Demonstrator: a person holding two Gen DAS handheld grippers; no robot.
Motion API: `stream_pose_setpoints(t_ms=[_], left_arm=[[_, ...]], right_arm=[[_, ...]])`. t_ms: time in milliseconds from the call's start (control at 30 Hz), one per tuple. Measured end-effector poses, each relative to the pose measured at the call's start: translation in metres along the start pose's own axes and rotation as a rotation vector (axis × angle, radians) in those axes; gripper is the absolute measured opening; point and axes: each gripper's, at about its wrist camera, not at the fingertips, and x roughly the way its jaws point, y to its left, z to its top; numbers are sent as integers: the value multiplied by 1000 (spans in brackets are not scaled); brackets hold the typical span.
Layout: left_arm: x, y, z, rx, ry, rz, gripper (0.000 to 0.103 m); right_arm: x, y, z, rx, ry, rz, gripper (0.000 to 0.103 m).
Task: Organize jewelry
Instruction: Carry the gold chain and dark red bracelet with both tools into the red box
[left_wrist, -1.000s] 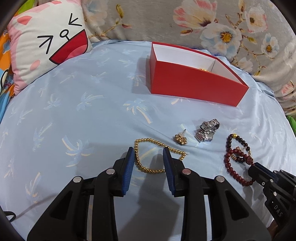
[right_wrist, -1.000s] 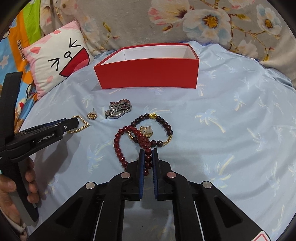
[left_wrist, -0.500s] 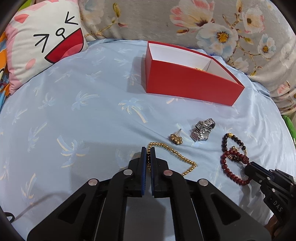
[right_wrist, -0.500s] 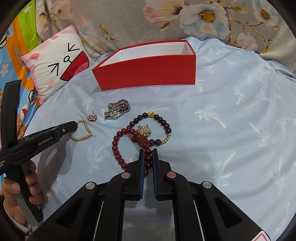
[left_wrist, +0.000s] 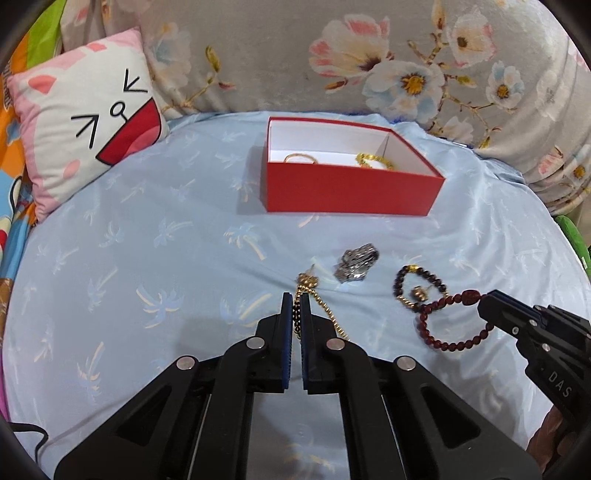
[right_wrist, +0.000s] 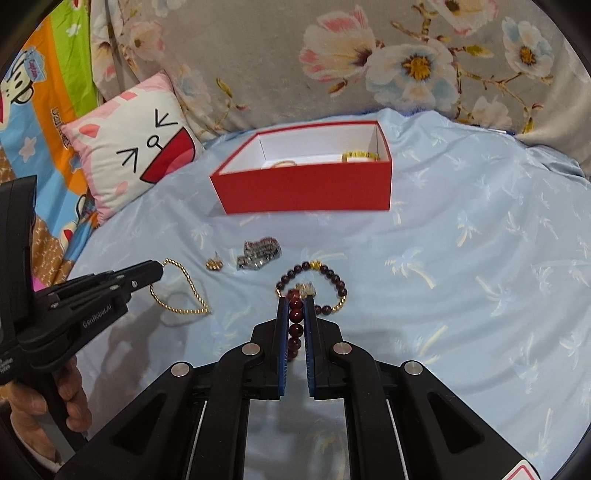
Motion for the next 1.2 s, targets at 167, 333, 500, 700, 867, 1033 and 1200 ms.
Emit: stream_pose_setpoints(t_ms=[167,333,500,700,867,1033,1200], left_arm=[[-16,-13,12,23,-26,4,3],[-29,-25,25,48,-48,22,3],[-35,-34,39,62,-68,27,3],[-34,-43,58,72,-87,23,3],[-28,-42,75,71,-98,17,3],[-17,-31,99,44,-96,-7,3],[4,-13,125,23,-92,-17,4]], right_arm=[[-18,-1,15,-1,-49,2,8],[-32,-3,29,-1,-89,7,8],[-43,-2,45,-24,-130,-5,8],[-44,-1,64,-43,-155,-4,8],[-37,-3,84,-50,-165,-8,8],[-19,-12,112,-25,-150,13,8],[9,-17,140,-6,-123,20,8]])
